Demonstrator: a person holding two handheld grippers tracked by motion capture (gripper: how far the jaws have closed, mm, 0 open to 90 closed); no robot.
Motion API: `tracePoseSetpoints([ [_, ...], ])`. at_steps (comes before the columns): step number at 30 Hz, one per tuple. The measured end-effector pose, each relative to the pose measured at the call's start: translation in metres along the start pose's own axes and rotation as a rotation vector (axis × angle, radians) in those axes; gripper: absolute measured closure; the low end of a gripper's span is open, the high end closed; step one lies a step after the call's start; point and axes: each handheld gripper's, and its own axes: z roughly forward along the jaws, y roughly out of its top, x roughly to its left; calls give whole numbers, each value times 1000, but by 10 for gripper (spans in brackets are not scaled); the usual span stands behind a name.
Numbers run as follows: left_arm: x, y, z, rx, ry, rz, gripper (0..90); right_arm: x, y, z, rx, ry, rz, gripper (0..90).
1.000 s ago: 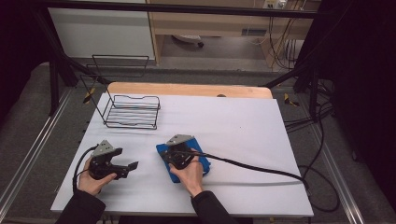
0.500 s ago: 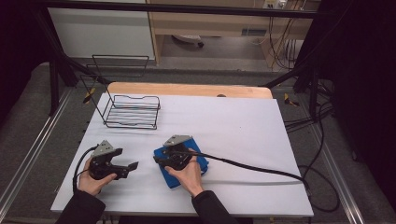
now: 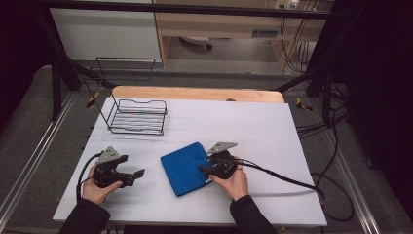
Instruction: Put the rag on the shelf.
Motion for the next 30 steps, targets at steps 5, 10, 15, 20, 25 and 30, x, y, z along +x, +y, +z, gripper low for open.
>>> tracePoseSetpoints([
  [5,-1,0,1,8,-1,3,86,-10,-21,-1,40,6,40,542],
  [10,-1,0,1,9,-3,2,86,-10,-26,0,38,19,81,597],
  [15,-1,0,1,7,-4,1,86,-8,-27,-1,43,25,117,701],
  [20,-1,0,1,7,-5,1,86,-6,-27,-2,54,42,167,796],
  [25,-1,0,0,6,-5,-1,87,-1,-27,-6,50,38,232,822],
  [30,-2,1,1,6,-8,-2,87,6,-30,-13,47,39,273,824],
])
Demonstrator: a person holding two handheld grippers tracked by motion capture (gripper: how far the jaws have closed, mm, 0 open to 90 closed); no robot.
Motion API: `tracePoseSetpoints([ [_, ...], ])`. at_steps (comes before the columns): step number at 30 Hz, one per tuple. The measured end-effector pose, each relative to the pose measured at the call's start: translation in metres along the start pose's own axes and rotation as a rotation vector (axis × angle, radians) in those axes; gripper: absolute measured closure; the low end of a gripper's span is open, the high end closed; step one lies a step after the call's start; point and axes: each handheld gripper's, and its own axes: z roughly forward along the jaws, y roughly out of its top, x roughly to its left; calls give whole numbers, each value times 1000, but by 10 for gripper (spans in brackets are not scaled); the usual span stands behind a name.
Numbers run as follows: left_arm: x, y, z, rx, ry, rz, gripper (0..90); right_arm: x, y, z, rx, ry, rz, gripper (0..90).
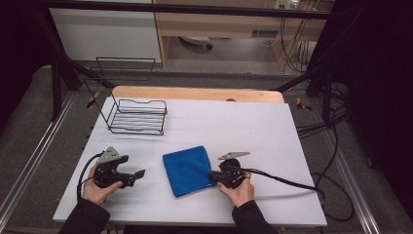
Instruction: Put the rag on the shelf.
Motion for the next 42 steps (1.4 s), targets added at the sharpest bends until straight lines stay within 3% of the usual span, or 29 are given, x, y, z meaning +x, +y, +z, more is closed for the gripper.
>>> tracePoseSetpoints([
  [7,-3,2,2,3,-2,1,87,4,-6,-4,-23,-10,-6,775],
  [8,-4,3,2,0,-3,0,83,1,-5,-2,-38,-39,-47,665],
  [10,-5,6,3,-4,-10,-4,73,-4,-4,-3,-58,-40,-84,575],
  [11,-6,7,3,-6,-10,-3,73,-4,-4,-3,-58,-40,-84,575],
  [13,-8,12,4,-13,-9,-9,68,-11,1,-8,-99,-28,-130,440],
  [18,-16,27,12,-13,-21,-24,75,-23,10,-21,-167,8,-160,271],
  [20,-20,33,18,-2,-12,-33,99,-28,11,-25,-180,-1,-176,220],
  [25,-31,44,47,63,19,-77,215,-37,8,-31,-216,2,-174,222],
  [32,-30,48,69,91,51,-140,446,-37,8,-28,-197,-5,-192,227],
  [34,-28,48,73,103,49,-162,466,-37,8,-28,-197,-7,-192,227],
  [37,-29,48,80,127,60,-155,500,-38,10,-27,-199,-2,-190,230],
  [42,-28,48,86,130,63,-173,573,-41,18,-21,-226,19,-151,244],
])
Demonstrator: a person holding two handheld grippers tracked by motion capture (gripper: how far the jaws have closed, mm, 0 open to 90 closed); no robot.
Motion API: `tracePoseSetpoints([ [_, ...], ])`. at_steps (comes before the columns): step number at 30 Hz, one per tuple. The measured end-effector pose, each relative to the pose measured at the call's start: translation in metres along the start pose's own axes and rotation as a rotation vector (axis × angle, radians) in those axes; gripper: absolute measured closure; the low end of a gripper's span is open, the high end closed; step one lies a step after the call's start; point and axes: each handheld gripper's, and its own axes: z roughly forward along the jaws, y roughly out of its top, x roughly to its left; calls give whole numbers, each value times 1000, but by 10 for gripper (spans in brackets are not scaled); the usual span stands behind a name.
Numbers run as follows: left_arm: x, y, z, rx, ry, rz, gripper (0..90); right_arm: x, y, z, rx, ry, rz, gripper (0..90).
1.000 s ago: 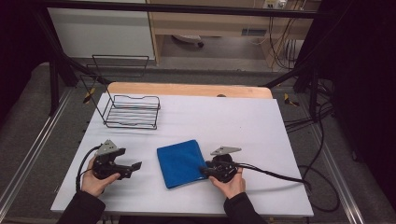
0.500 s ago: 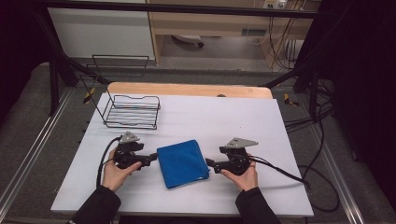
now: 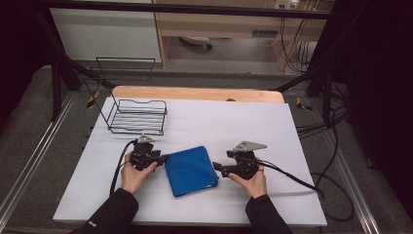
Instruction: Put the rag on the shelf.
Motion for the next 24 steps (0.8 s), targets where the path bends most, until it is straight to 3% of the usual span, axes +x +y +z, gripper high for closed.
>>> tracePoseSetpoints([
  [4,-2,-1,4,12,-18,-3,645,-2,9,12,31,-17,-28,249],
  [10,-4,-2,6,18,-31,-13,709,-5,22,38,58,-21,-17,294],
  [11,-5,-2,6,18,-30,-13,720,-6,28,50,72,-23,-15,315],
  [16,-5,-3,7,21,-40,-23,775,-7,39,76,114,-42,-22,383],
  [24,-6,-3,7,19,-45,-29,829,-10,39,88,174,-37,-12,514],
])
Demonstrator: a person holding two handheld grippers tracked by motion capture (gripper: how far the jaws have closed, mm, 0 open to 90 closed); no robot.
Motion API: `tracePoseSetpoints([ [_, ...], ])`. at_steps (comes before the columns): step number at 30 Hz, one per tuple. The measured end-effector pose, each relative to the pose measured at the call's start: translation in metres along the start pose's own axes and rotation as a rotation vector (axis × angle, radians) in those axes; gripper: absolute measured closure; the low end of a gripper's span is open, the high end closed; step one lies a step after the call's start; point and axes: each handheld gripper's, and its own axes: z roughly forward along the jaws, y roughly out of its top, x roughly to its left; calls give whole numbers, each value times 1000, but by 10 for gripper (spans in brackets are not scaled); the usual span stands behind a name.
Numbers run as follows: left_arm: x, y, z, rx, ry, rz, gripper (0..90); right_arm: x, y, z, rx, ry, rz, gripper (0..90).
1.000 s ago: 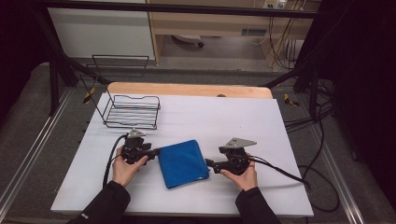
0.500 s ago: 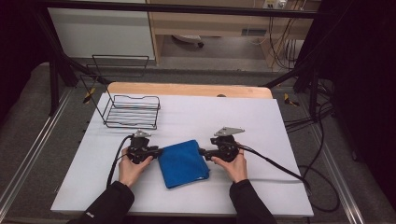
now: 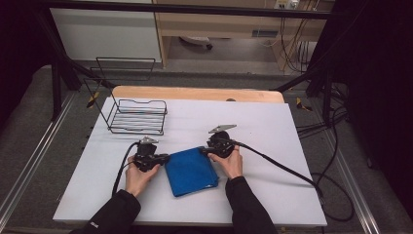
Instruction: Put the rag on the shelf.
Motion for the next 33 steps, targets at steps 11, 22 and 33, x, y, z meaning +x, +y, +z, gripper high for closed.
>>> tracePoseSetpoints([
  [11,-1,-1,1,-3,3,9,835,1,-3,5,32,42,33,681],
  [22,3,1,-3,-20,-33,-10,860,-1,2,0,67,107,93,837],
  [33,-6,8,-30,-139,-79,26,861,12,7,-36,-60,87,47,839],
])
